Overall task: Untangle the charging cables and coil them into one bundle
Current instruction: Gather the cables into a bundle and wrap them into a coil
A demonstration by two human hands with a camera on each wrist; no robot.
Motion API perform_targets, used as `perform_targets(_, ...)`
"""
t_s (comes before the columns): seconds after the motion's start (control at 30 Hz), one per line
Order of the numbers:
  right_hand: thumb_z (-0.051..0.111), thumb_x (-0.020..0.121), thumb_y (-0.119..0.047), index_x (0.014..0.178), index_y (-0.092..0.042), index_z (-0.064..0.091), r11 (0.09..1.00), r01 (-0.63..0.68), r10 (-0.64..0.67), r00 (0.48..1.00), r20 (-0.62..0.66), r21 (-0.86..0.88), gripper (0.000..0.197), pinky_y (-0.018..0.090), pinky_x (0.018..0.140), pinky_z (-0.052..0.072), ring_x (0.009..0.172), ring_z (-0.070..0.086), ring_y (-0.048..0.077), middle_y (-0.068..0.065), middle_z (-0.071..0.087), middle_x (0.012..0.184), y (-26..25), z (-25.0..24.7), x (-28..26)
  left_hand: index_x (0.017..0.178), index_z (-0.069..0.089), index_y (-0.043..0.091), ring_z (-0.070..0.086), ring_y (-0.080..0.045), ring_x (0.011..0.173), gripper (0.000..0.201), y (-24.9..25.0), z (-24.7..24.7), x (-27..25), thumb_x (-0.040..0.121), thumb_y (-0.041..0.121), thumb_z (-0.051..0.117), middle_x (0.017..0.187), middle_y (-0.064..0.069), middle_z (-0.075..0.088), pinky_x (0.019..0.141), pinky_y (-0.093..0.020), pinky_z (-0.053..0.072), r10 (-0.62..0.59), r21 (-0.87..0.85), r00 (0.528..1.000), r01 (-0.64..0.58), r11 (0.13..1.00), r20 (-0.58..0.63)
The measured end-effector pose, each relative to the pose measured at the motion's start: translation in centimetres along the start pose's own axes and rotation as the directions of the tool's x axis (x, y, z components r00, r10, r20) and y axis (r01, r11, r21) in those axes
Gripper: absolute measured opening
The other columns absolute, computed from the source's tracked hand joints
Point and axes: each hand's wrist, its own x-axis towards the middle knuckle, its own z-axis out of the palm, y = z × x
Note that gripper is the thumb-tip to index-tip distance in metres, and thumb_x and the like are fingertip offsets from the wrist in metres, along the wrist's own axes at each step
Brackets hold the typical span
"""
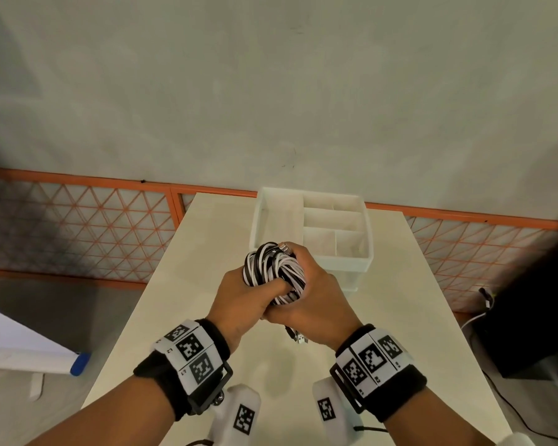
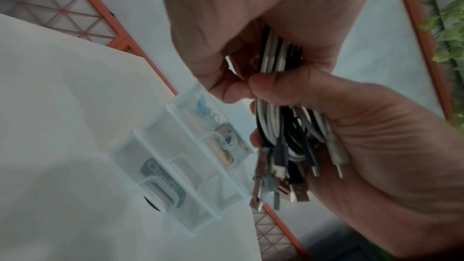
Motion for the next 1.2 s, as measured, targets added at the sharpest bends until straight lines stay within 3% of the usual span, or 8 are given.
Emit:
perform_targets(0.13, 0.087, 0.063, -0.011, 0.132, -0.039, 0.049, 1.000, -0.015, 0.015, 1.000, 0.004, -0.016, 0.084, 0.028, 0.085, 0.061, 0.098, 0.071, 0.002, -0.013, 0.075, 0.106, 0.3, 0.1, 0.4, 0.097, 0.076, 0.016, 0.074, -0.023, 0.091, 0.022, -0.1, 0.0, 0.0, 0.078, 0.006, 0.072, 0.091, -0.007, 0.079, 0.078, -0.035, 0.059, -0.017, -0.027, 1.000, 0.018, 0.999, 0.007)
perform_targets(0.33, 0.088, 0.065, -0.015, 0.131, -0.037, 0.048, 0.997, -0.021, 0.020, 1.000, -0.015, -0.075, 0.080, 0.030, 0.077, 0.063, 0.091, 0.072, 0.003, -0.012, 0.074, 0.103, 0.5, -0.2, 0.4, 0.103, 0.075, 0.012, 0.072, -0.033, 0.098, 0.022, 0.1, 0.2, 0.1, 0.082, 0.005, 0.072, 0.100, -0.016, 0.077, 0.084, -0.041, 0.055, -0.064, -0.152, 0.996, 0.073, 0.986, 0.066)
perform_targets(0.53, 0.088, 0.063, -0.014, 0.129, -0.038, 0.048, 0.996, -0.041, 0.040, 0.999, -0.012, -0.075, 0.080, 0.031, 0.079, 0.062, 0.091, 0.072, 0.004, -0.012, 0.074, 0.102, 0.5, -0.2, 0.3, 0.094, 0.077, 0.008, 0.074, -0.026, 0.083, 0.014, 0.3, 0.7, -0.1, 0.082, 0.006, 0.070, 0.092, -0.017, 0.078, 0.073, -0.035, 0.056, -0.103, -0.159, 0.994, 0.105, 0.982, 0.023)
perform_targets(0.7, 0.090, 0.063, -0.018, 0.128, -0.037, 0.049, 0.997, -0.051, 0.050, 0.999, -0.014, -0.059, 0.080, 0.037, 0.082, 0.063, 0.093, 0.073, 0.006, -0.010, 0.075, 0.104, 0.5, -0.3, 0.3, 0.081, 0.077, 0.009, 0.073, -0.032, 0.082, 0.015, 0.3, 0.9, 0.3, 0.070, 0.015, 0.069, 0.085, -0.017, 0.076, 0.079, -0.047, 0.060, -0.070, 0.007, 0.994, 0.071, 0.997, -0.082)
perform_targets(0.8, 0.085, 0.062, -0.027, 0.133, -0.039, 0.041, 0.991, -0.017, 0.012, 0.999, -0.040, -0.136, 0.085, 0.044, 0.075, 0.063, 0.091, 0.072, 0.010, -0.011, 0.073, 0.105, 0.6, 0.4, 0.4, 0.074, 0.074, 0.016, 0.072, -0.028, 0.078, 0.009, 0.4, 0.8, 0.5, 0.068, 0.022, 0.069, 0.074, -0.007, 0.075, 0.073, -0.043, 0.061, -0.009, 0.161, 0.980, 0.043, 0.986, -0.201)
perform_targets(0.97, 0.079, 0.049, -0.055, 0.144, -0.042, 0.022, 0.945, -0.023, 0.009, 0.999, -0.044, -0.326, 0.111, 0.044, 0.088, 0.058, 0.106, 0.066, 0.017, -0.007, 0.065, 0.119, 1.7, 2.5, 0.7, 0.069, 0.070, 0.021, 0.070, -0.025, 0.071, 0.013, 0.0, 1.2, 0.1, 0.065, 0.032, 0.065, 0.070, -0.003, 0.073, 0.069, -0.039, 0.060, 0.004, 0.274, 0.959, 0.077, 0.959, -0.282)
perform_targets(1.07, 0.082, 0.058, -0.040, 0.140, -0.037, 0.030, 0.937, -0.017, 0.008, 1.000, -0.027, -0.349, 0.097, 0.041, 0.084, 0.059, 0.096, 0.069, 0.015, -0.009, 0.070, 0.110, 2.6, 2.4, 0.7, 0.074, 0.074, 0.020, 0.071, -0.021, 0.074, 0.004, -0.6, 0.7, 0.2, 0.070, 0.021, 0.074, 0.072, -0.002, 0.075, 0.066, -0.032, 0.058, -0.085, 0.246, 0.972, 0.139, 0.959, -0.218)
perform_targets(1.2, 0.080, 0.062, -0.025, 0.132, -0.039, 0.038, 0.960, -0.044, 0.050, 0.999, 0.013, -0.277, 0.083, 0.038, 0.079, 0.062, 0.087, 0.071, 0.013, -0.010, 0.073, 0.096, 3.2, 1.3, 0.5, 0.091, 0.077, 0.019, 0.066, -0.008, 0.070, 0.023, -0.4, -1.2, 0.5, 0.070, 0.021, 0.085, 0.085, 0.000, 0.078, 0.058, -0.021, 0.047, -0.204, 0.223, 0.973, 0.176, 0.959, 0.111)
